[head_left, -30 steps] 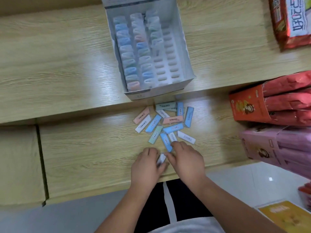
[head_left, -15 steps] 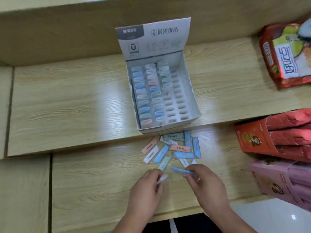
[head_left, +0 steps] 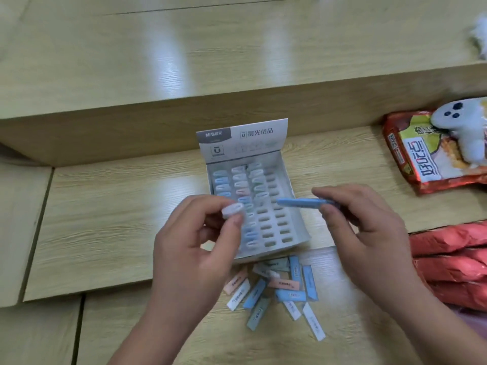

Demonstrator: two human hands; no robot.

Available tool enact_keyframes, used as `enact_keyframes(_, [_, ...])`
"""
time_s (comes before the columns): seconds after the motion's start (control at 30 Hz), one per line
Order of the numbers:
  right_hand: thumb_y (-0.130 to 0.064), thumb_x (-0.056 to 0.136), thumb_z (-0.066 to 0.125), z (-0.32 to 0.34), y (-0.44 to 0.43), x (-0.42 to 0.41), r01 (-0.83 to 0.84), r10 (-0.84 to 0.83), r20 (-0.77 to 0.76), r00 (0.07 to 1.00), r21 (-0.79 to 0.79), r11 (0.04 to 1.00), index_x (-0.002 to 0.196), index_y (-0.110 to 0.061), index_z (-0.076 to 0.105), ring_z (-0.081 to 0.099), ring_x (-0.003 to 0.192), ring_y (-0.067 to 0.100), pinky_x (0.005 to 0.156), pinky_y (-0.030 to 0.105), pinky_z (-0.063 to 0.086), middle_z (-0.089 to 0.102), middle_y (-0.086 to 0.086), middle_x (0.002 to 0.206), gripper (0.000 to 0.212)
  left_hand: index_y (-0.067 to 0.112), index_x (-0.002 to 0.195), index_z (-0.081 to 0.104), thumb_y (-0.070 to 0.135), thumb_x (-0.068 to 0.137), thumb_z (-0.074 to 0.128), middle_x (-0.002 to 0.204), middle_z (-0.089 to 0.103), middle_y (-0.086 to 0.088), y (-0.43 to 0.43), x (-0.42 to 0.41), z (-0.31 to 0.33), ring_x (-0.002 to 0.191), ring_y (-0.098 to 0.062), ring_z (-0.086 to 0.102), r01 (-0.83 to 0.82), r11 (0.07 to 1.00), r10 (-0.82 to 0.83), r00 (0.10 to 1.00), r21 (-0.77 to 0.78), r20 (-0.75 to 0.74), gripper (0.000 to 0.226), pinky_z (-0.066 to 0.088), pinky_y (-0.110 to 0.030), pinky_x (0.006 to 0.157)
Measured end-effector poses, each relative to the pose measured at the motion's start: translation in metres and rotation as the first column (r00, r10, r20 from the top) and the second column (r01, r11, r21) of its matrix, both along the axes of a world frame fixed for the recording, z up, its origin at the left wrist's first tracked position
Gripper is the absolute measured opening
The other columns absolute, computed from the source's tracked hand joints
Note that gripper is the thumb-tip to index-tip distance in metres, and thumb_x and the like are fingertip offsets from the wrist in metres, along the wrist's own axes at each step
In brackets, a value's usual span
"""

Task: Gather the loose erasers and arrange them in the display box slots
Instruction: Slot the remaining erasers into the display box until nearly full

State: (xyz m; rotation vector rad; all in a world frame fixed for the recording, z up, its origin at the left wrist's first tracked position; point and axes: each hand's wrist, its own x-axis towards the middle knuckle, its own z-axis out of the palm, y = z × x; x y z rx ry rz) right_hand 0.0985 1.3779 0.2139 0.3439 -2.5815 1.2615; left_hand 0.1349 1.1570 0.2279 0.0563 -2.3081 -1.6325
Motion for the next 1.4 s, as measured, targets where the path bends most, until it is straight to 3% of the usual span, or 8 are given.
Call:
enact_keyframes(0.13, [-0.028, 0.092, 0.063, -0.016, -0.013, -0.033, -0.103, 0.107, -0.015, 0.994, 0.139, 0.985, 0.112, -0.023, 0.068, 0.061, 0.088, 0.004, 0.079, 0.024, 0.049, 0.066, -0.015, 0.097, 0.021, 0.036, 0.093, 0.067, 0.019, 0.089, 0.069, 0.089, 0.07, 0.003, 0.005, -0.018, -0.008, 0.083, -0.02, 0.071, -0.059, 0.996, 0.052, 0.994, 0.061, 0.1, 0.018, 0.061, -0.042, 0.069])
enact_keyframes(0.3, [-0.027, 0.087, 0.072, -0.027, -0.02, -0.049, -0.187, 0.18, 0.049, 0.982, 0.262, 0.947, 0.097, -0.025, 0.066, 0.06, 0.082, 0.009, 0.071, 0.028, 0.05, 0.066, -0.013, 0.087, 0.012, 0.037, 0.093, 0.067, 0.011, 0.088, 0.071, 0.086, 0.071, 0.009, 0.01, -0.018, -0.014, 0.083, -0.015, 0.072, -0.083, 0.996, 0.078, 0.989, 0.033, 0.124, 0.027, 0.061, -0.036, 0.071])
enact_keyframes(0.7, [-0.025, 0.09, 0.065, -0.04, -0.014, -0.061, -0.326, 0.415, -0.126, 0.901, 0.435, 0.839, 0.088, -0.016, 0.07, 0.058, 0.084, 0.019, 0.064, 0.033, 0.048, 0.069, -0.008, 0.089, 0.011, 0.031, 0.097, 0.071, 0.015, 0.088, 0.071, 0.086, 0.069, 0.01, 0.017, -0.022, -0.019, 0.079, -0.011, 0.069, -0.067, 0.997, 0.071, 0.989, -0.032, 0.128, 0.019, 0.057, -0.028, 0.067])
enact_keyframes(0.87, [-0.009, 0.081, 0.073, -0.041, -0.016, -0.068, -0.351, 0.459, -0.106, 0.882, 0.502, 0.791, 0.103, -0.023, 0.075, 0.059, 0.084, 0.025, 0.061, 0.035, 0.049, 0.067, -0.003, 0.092, 0.025, 0.037, 0.094, 0.074, 0.025, 0.086, 0.073, 0.07, 0.06, 0.02, 0.023, -0.026, -0.026, 0.059, -0.008, 0.058, -0.045, 0.994, 0.06, 0.987, -0.104, 0.151, 0.014, 0.054, -0.028, 0.057])
enact_keyframes(1.0, [-0.015, 0.088, 0.065, -0.035, -0.014, -0.064, -0.409, 0.46, -0.022, 0.888, 0.423, 0.809, 0.116, -0.024, 0.07, 0.055, 0.093, 0.022, 0.073, 0.038, 0.05, 0.065, -0.006, 0.1, 0.03, 0.035, 0.097, 0.074, 0.024, 0.085, 0.076, 0.068, 0.054, 0.031, 0.026, -0.03, -0.033, 0.056, -0.002, 0.052, -0.012, 0.966, 0.05, 0.989, -0.257, 0.142, 0.016, 0.039, -0.009, 0.058])
enact_keyframes(1.1, [-0.028, 0.092, 0.065, -0.025, -0.014, -0.06, -0.445, 0.462, 0.015, 0.887, 0.3, 0.844, 0.122, -0.027, 0.064, 0.056, 0.103, 0.017, 0.085, 0.035, 0.048, 0.065, -0.012, 0.11, 0.031, 0.03, 0.1, 0.074, 0.022, 0.085, 0.077, 0.065, 0.048, 0.031, 0.027, -0.033, -0.038, 0.059, 0.009, 0.047, 0.034, 0.926, 0.017, 0.991, -0.376, 0.132, 0.017, 0.036, -0.012, 0.056])
enact_keyframes(1.27, [-0.031, 0.092, 0.067, -0.027, -0.021, -0.062, -0.432, 0.469, -0.055, 0.882, 0.309, 0.848, 0.105, -0.025, 0.072, 0.06, 0.092, 0.013, 0.074, 0.033, 0.05, 0.069, -0.015, 0.098, 0.015, 0.028, 0.097, 0.074, 0.025, 0.087, 0.074, 0.07, 0.051, 0.023, 0.028, -0.035, -0.044, 0.064, 0.001, 0.04, 0.035, 0.849, 0.017, 0.996, -0.527, 0.093, 0.011, 0.03, -0.013, 0.052])
enact_keyframes(1.4, [-0.028, 0.092, 0.067, -0.032, -0.018, -0.064, -0.394, 0.455, -0.109, 0.884, 0.349, 0.85, 0.094, -0.02, 0.073, 0.062, 0.085, 0.017, 0.068, 0.034, 0.05, 0.07, -0.012, 0.092, 0.01, 0.024, 0.112, 0.072, 0.021, 0.086, 0.074, 0.1, 0.069, 0.014, 0.027, -0.033, -0.049, 0.069, 0.0, 0.05, 0.033, 0.864, 0.021, 0.995, -0.503, 0.1, 0.026, 0.045, -0.018, 0.063])
